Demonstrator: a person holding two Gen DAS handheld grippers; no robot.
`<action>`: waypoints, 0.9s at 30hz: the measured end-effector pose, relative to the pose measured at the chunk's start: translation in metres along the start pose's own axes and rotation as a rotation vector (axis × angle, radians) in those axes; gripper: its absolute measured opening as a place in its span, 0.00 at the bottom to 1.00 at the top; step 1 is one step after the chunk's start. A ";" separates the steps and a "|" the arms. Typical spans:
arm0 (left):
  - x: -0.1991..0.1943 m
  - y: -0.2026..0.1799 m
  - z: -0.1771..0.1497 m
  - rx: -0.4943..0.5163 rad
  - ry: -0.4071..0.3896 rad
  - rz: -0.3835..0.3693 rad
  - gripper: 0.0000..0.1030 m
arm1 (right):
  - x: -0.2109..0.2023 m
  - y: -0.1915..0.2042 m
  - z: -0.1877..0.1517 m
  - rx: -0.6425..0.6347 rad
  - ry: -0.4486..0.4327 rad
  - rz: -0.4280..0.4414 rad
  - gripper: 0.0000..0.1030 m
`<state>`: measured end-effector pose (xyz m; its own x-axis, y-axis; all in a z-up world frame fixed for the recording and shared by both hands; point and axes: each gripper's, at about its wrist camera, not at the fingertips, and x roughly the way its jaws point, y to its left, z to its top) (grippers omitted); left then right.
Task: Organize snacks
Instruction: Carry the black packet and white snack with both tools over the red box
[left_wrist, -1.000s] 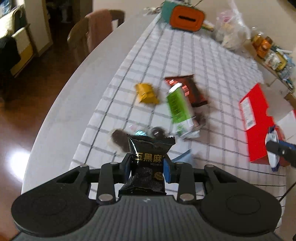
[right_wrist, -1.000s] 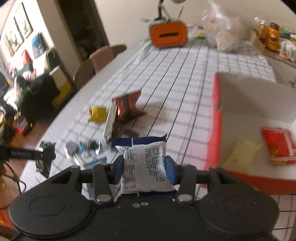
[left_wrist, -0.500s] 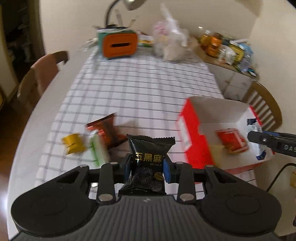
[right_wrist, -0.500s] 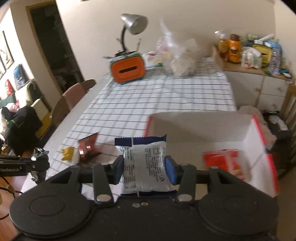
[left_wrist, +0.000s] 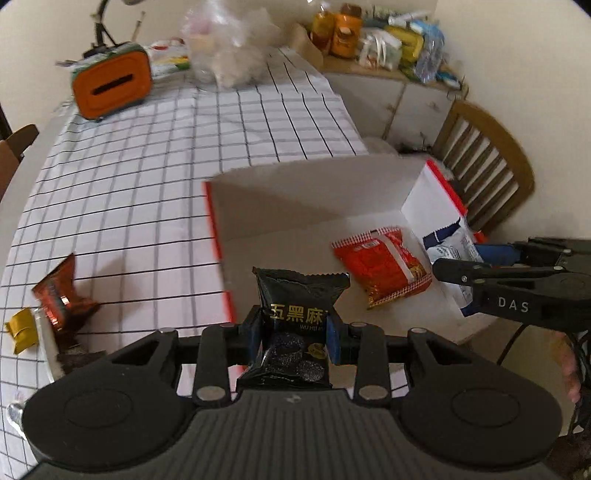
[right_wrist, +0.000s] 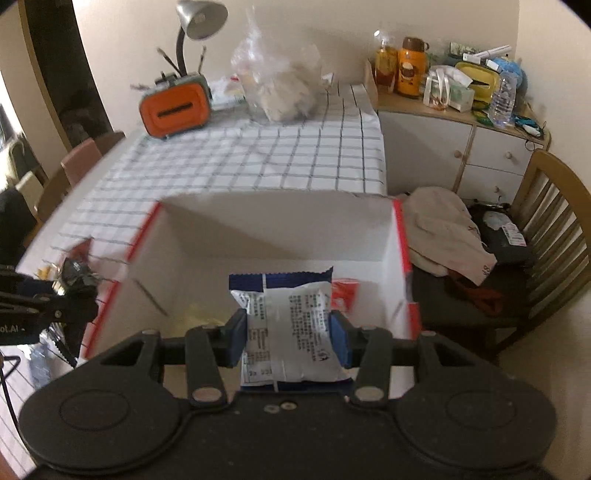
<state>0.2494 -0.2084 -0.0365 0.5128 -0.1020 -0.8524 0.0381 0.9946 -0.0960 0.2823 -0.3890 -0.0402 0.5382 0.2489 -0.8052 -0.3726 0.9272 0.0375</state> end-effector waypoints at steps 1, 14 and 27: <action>0.007 -0.005 0.002 0.011 0.008 0.006 0.32 | 0.006 -0.003 0.000 -0.012 0.011 -0.007 0.45; 0.071 -0.031 0.009 0.057 0.120 0.095 0.33 | 0.058 -0.011 0.000 -0.078 0.094 -0.005 0.45; 0.082 -0.030 0.009 0.041 0.144 0.114 0.37 | 0.065 -0.008 0.001 -0.095 0.113 0.031 0.45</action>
<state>0.2978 -0.2466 -0.0988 0.3879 0.0132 -0.9216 0.0232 0.9994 0.0240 0.3214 -0.3801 -0.0919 0.4392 0.2392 -0.8660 -0.4602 0.8878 0.0118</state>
